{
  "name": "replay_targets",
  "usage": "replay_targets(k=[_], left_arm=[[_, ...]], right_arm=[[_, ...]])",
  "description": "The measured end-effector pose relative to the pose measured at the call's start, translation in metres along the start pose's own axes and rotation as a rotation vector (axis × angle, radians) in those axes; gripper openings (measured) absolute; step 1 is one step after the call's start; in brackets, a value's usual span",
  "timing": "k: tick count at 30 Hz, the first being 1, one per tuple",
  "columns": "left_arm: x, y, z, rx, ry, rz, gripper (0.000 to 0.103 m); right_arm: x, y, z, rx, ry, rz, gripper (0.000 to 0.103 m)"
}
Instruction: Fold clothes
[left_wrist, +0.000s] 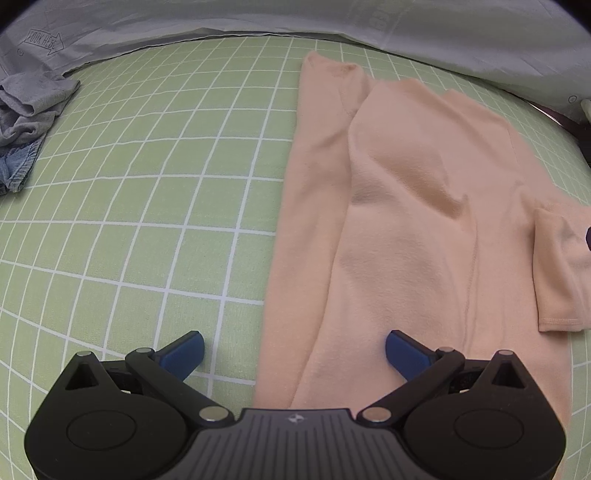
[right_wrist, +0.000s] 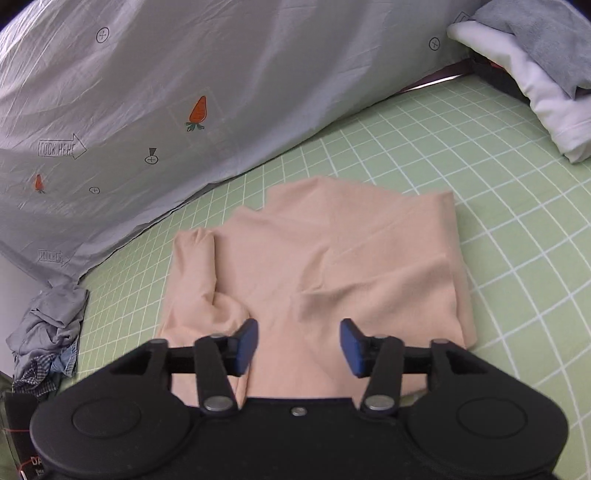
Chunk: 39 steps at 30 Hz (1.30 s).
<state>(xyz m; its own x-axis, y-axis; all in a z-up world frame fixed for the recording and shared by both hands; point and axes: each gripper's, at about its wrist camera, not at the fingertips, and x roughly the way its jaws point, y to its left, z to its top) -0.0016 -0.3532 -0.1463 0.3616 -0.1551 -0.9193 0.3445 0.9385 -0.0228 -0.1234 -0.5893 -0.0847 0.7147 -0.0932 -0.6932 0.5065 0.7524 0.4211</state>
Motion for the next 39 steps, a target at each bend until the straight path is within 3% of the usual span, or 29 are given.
replay_targets(k=[3,6,11,14,16,19,22,26,30,36,38,39], left_arm=[[0.000,0.000,0.000,0.009,-0.008,-0.004,0.103],[0.000,0.000,0.000,0.017,-0.016,-0.009,0.103],[0.000,0.000,0.000,0.023,-0.024,-0.013,0.103],[-0.001,0.002,0.000,-0.008,-0.007,-0.007,0.103],[-0.003,0.004,0.000,-0.029,0.005,-0.003,0.103],[-0.014,0.005,-0.001,-0.118,0.003,0.071,0.103],[-0.036,-0.002,-0.004,-0.210,-0.061,0.133,0.103],[-0.061,-0.038,-0.004,-0.212,-0.148,0.144,0.103],[-0.058,-0.097,0.000,-0.156,-0.168,0.088,0.103],[-0.030,-0.176,0.006,-0.014,-0.110,0.015,0.102],[-0.023,-0.194,0.007,0.011,-0.096,-0.025,0.096],[-0.020,-0.201,0.008,0.022,-0.094,-0.047,0.088]], right_arm=[[-0.019,0.005,-0.017,-0.047,-0.025,-0.114,0.089],[-0.037,-0.006,-0.031,-0.070,-0.034,-0.269,0.100],[-0.064,-0.040,-0.050,-0.034,-0.015,-0.486,0.102],[-0.070,-0.065,-0.054,0.007,-0.003,-0.546,0.102],[-0.070,-0.082,-0.052,0.021,0.009,-0.561,0.102],[-0.070,-0.108,-0.039,0.008,0.018,-0.536,0.102],[-0.072,-0.130,-0.019,-0.017,0.012,-0.498,0.102],[-0.069,-0.162,0.008,-0.042,0.008,-0.455,0.102],[-0.067,-0.192,0.030,-0.036,0.006,-0.444,0.102],[-0.058,-0.230,0.043,-0.006,0.049,-0.427,0.102],[-0.054,-0.238,0.046,0.008,0.060,-0.426,0.102],[-0.051,-0.242,0.048,0.015,0.063,-0.426,0.102]])
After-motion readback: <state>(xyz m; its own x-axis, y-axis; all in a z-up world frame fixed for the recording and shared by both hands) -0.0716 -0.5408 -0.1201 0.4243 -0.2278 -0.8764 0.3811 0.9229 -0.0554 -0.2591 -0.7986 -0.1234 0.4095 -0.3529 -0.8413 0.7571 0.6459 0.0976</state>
